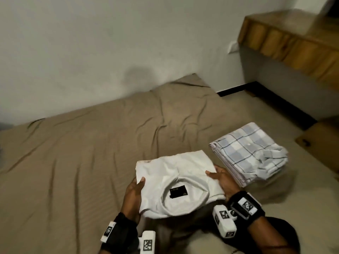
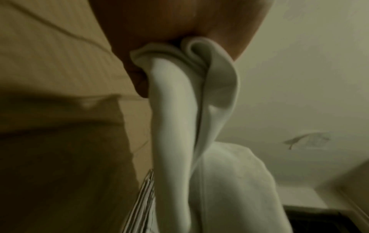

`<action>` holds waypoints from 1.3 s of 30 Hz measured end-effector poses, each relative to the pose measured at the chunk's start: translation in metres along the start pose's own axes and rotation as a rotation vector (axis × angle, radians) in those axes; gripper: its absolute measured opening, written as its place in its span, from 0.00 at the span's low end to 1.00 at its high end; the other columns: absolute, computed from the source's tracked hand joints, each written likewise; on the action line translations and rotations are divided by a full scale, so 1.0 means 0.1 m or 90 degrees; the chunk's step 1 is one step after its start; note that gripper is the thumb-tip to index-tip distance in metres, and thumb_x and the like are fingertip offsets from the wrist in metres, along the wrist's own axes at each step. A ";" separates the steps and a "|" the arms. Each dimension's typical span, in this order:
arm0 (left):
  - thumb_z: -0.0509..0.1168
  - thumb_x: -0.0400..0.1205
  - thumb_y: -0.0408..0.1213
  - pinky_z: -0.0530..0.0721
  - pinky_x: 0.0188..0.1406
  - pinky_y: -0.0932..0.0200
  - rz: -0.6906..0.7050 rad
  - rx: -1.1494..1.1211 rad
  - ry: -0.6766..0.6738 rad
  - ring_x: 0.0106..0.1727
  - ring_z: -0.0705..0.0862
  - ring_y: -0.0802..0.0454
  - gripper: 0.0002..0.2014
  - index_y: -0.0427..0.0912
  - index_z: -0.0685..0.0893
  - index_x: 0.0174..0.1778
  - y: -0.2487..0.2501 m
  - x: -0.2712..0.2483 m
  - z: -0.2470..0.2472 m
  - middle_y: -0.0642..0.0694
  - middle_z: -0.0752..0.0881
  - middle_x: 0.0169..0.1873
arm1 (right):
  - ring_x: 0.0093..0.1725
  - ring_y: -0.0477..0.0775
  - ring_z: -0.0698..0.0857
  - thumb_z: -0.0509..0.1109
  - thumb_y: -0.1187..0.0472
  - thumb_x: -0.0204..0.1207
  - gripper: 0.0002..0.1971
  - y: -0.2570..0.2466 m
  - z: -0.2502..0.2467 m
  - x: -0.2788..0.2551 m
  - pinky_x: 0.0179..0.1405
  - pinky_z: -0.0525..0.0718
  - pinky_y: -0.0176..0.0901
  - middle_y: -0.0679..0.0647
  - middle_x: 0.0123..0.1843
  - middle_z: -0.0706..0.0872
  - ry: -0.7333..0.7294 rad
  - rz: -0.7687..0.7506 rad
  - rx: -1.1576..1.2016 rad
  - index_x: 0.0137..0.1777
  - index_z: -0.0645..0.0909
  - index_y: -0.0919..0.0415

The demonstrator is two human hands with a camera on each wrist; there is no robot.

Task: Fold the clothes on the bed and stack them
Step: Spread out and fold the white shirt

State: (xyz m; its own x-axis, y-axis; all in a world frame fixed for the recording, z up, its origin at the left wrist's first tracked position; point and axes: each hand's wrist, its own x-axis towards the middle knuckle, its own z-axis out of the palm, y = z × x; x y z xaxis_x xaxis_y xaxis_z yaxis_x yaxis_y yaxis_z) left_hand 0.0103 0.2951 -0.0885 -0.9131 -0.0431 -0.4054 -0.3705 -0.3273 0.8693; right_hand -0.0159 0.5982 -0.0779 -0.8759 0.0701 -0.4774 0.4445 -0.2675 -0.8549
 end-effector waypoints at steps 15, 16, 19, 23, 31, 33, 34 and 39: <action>0.67 0.87 0.45 0.81 0.71 0.29 0.089 0.109 -0.267 0.74 0.81 0.36 0.30 0.56 0.66 0.85 -1.12 1.17 3.08 0.44 0.82 0.74 | 0.39 0.42 0.91 0.72 0.76 0.76 0.18 -1.88 -2.94 1.21 0.38 0.88 0.31 0.45 0.44 0.94 0.157 -0.156 -0.212 0.61 0.85 0.58; 0.69 0.85 0.46 0.84 0.65 0.27 0.068 0.125 -0.260 0.70 0.83 0.32 0.29 0.59 0.68 0.82 -1.26 1.18 3.13 0.40 0.84 0.70 | 0.36 0.40 0.90 0.72 0.77 0.76 0.17 -1.84 -3.07 1.36 0.36 0.86 0.30 0.47 0.43 0.93 0.189 -0.152 -0.243 0.62 0.85 0.62; 0.69 0.87 0.34 0.91 0.47 0.33 -0.057 0.120 -0.277 0.58 0.90 0.33 0.27 0.54 0.67 0.80 -1.57 1.14 3.16 0.37 0.84 0.68 | 0.23 0.35 0.83 0.75 0.77 0.75 0.15 -1.55 -3.31 1.65 0.24 0.79 0.25 0.46 0.31 0.88 0.258 -0.096 -0.338 0.62 0.85 0.71; 0.66 0.87 0.25 0.91 0.46 0.32 -0.129 0.044 -0.289 0.61 0.90 0.34 0.27 0.51 0.66 0.78 -1.66 1.12 3.16 0.40 0.82 0.72 | 0.33 0.46 0.87 0.76 0.74 0.75 0.10 -1.09 -3.50 1.79 0.24 0.80 0.27 0.42 0.26 0.88 0.289 -0.033 -0.341 0.56 0.87 0.72; 0.68 0.85 0.23 0.91 0.47 0.40 -0.020 0.063 -0.312 0.64 0.87 0.38 0.34 0.53 0.65 0.81 -1.47 1.20 3.29 0.38 0.81 0.73 | 0.27 0.33 0.84 0.71 0.78 0.78 0.11 -1.36 -3.42 1.60 0.27 0.79 0.25 0.35 0.28 0.88 0.346 -0.233 -0.294 0.51 0.87 0.63; 0.70 0.84 0.26 0.90 0.52 0.32 -0.023 0.094 -0.330 0.64 0.87 0.37 0.39 0.59 0.60 0.84 -1.51 1.21 3.34 0.40 0.80 0.74 | 0.27 0.33 0.84 0.71 0.77 0.79 0.12 -1.41 -3.51 1.58 0.25 0.79 0.26 0.35 0.29 0.89 0.369 -0.255 -0.310 0.47 0.87 0.58; 0.71 0.84 0.26 0.91 0.50 0.32 -0.035 0.113 -0.341 0.61 0.88 0.37 0.40 0.60 0.59 0.85 -1.52 1.18 3.37 0.40 0.80 0.74 | 0.26 0.34 0.84 0.71 0.76 0.79 0.11 -1.40 -3.55 1.57 0.24 0.78 0.26 0.36 0.29 0.89 0.381 -0.247 -0.332 0.48 0.87 0.59; 0.77 0.74 0.28 0.92 0.43 0.31 -0.082 0.198 -0.277 0.47 0.91 0.39 0.39 0.59 0.66 0.75 -1.63 1.08 3.28 0.35 0.81 0.60 | 0.54 0.61 0.87 0.73 0.61 0.81 0.13 -1.06 -3.68 1.58 0.49 0.80 0.44 0.59 0.57 0.89 0.340 -0.067 -0.712 0.64 0.85 0.62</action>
State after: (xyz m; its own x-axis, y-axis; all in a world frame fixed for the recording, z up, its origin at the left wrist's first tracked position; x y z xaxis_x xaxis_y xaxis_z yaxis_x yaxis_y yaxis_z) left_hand -0.0832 0.6539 -0.1813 -0.8188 0.3948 -0.4168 -0.4562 -0.0065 0.8899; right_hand -0.1321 0.9915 -0.1370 -0.8477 0.4934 -0.1951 0.5221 0.7101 -0.4724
